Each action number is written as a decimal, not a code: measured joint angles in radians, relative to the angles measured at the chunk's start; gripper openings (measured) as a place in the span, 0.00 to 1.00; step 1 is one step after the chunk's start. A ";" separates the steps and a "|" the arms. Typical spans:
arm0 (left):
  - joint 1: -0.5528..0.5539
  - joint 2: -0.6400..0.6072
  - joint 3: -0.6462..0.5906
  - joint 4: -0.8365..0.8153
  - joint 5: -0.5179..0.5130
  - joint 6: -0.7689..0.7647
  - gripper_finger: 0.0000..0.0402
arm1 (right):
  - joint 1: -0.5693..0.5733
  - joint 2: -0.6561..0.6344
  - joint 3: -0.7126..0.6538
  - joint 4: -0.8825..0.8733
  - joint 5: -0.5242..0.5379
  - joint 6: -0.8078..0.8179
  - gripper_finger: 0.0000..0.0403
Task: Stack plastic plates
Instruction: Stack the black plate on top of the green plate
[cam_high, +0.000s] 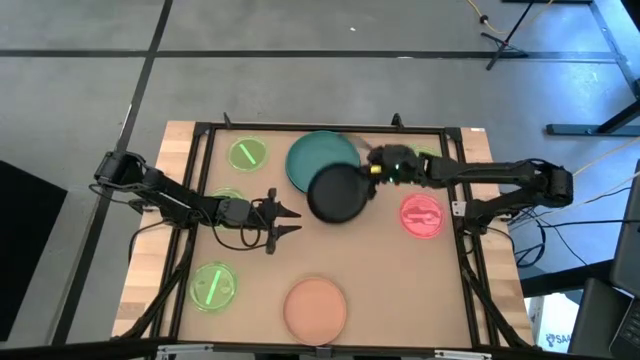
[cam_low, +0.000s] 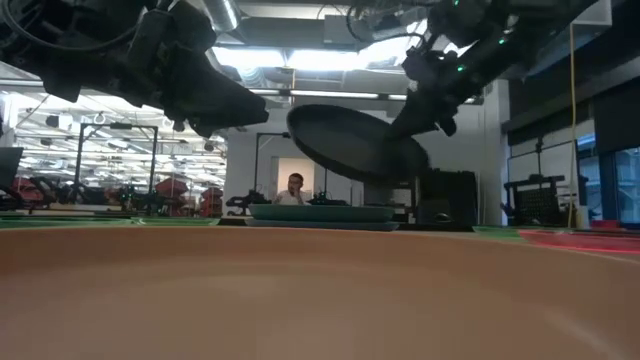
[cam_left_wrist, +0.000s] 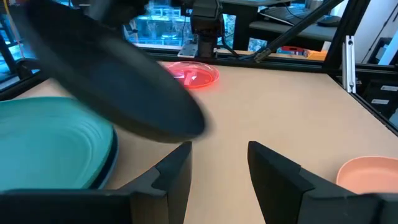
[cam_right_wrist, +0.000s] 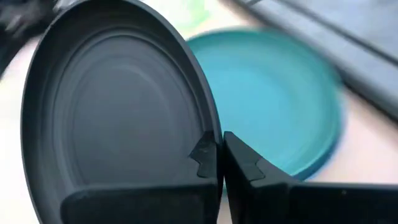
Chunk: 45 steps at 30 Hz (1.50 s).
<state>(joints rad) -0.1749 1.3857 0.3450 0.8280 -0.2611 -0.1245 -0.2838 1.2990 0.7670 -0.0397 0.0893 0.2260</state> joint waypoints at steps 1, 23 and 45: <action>0.000 0.000 0.000 0.000 0.000 0.000 0.37 | -0.026 0.005 0.000 0.028 -0.001 0.001 0.00; 0.007 0.000 0.000 0.005 -0.025 0.004 0.37 | -0.235 0.414 0.001 0.529 -0.072 0.039 0.00; 0.007 0.000 0.000 0.004 -0.023 0.003 0.37 | -0.234 0.504 0.001 0.575 -0.079 0.056 0.28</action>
<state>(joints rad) -0.1680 1.3857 0.3454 0.8322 -0.2840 -0.1212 -0.5179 1.8031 0.7677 0.5350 0.0101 0.2816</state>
